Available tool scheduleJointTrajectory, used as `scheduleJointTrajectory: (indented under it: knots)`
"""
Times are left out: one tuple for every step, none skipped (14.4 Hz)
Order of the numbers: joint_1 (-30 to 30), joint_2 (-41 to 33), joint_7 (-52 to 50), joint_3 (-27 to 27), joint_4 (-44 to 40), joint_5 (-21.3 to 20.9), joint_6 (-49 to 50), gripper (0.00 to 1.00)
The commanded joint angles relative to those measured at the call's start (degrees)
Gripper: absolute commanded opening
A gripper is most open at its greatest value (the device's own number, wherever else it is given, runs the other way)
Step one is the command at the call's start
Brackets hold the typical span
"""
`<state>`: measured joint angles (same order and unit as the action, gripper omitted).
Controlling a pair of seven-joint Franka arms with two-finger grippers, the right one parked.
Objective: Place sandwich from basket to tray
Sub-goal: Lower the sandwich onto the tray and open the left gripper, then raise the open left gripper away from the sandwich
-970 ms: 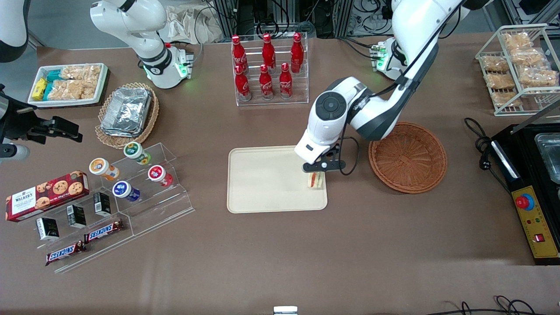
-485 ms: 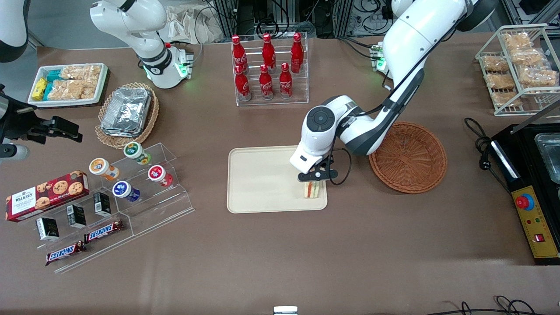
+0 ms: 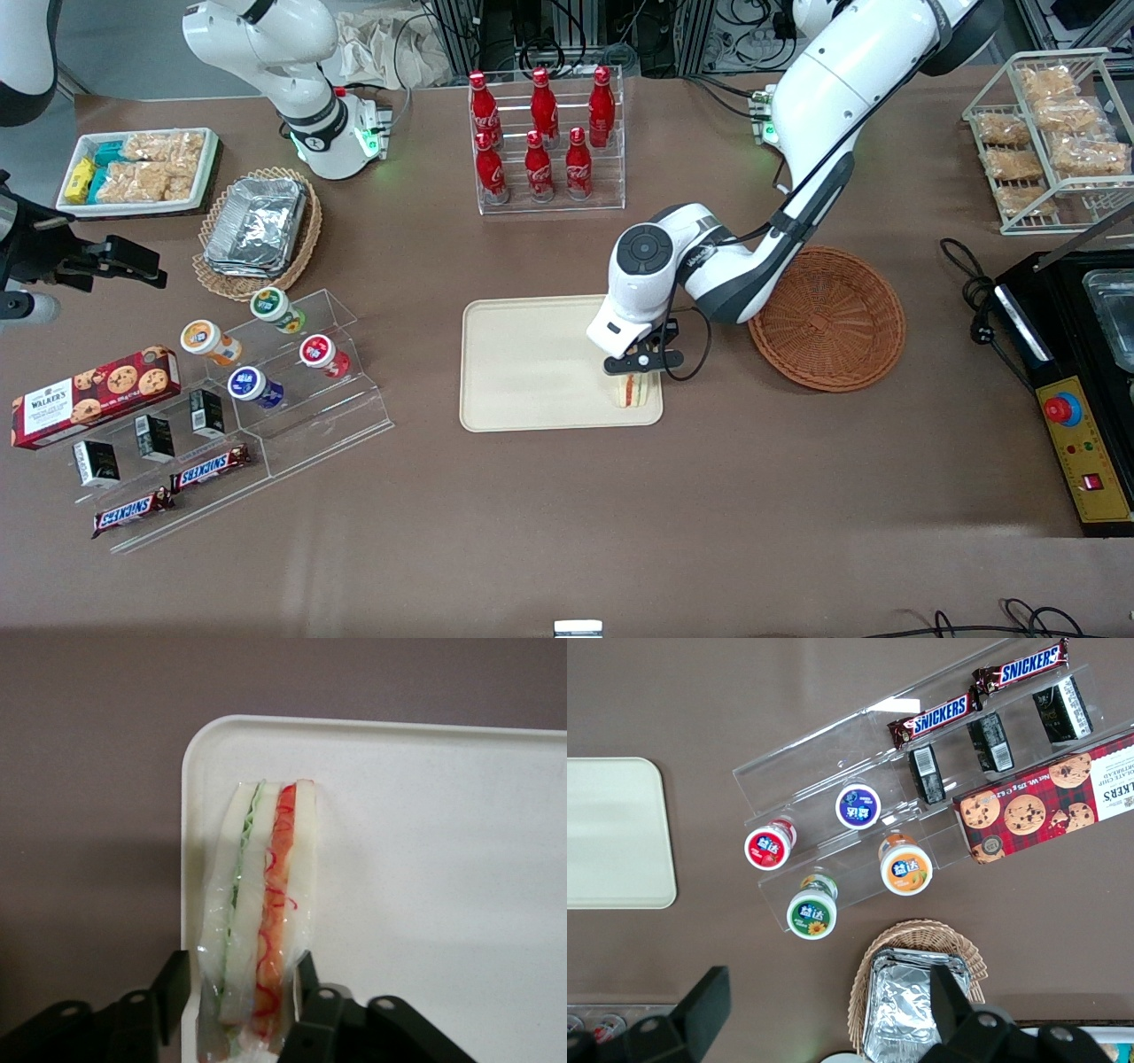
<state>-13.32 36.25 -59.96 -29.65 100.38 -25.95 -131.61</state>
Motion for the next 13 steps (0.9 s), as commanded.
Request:
scheduleJointTrajectory:
  knots:
    - [-0.7, 0.6, -1.9, 0.1, -1.2, -1.6, 0.0, 1.00]
    - [-0.7, 0.5, -1.9, 0.1, -1.3, -1.6, 0.0, 1.00]
    - [-0.7, 0.5, -1.9, 0.1, -1.5, -1.6, -0.1, 1.00]
    - [-0.7, 0.6, -1.9, 0.1, -1.6, -1.6, 0.0, 1.00]
    - [-0.7, 0.6, -1.9, 0.1, -1.7, -1.6, 0.0, 1.00]
    - [-0.7, 0.6, -2.0, 0.1, -1.7, -1.6, 0.0, 1.00]
    - [-0.6, 0.4, -2.1, 0.0, -1.9, -1.0, 0.0, 1.00]
    - [-0.4, -0.6, -2.3, 0.0, -2.4, -0.7, 0.6, 1.00]
    - [0.1, -3.1, -2.3, -0.1, -2.4, 0.2, 2.1, 1.00]
    - [0.3, -5.6, -2.2, 0.0, -2.7, 2.5, 5.1, 1.00]
    - [0.8, -8.5, -1.9, 0.0, -3.4, 5.0, 8.4, 1.00]
    - [1.9, -11.1, -1.5, 0.0, -3.7, 6.1, 11.6, 1.00]
    - [3.8, -13.6, -1.3, -0.1, -3.7, 7.2, 13.6, 1.00]
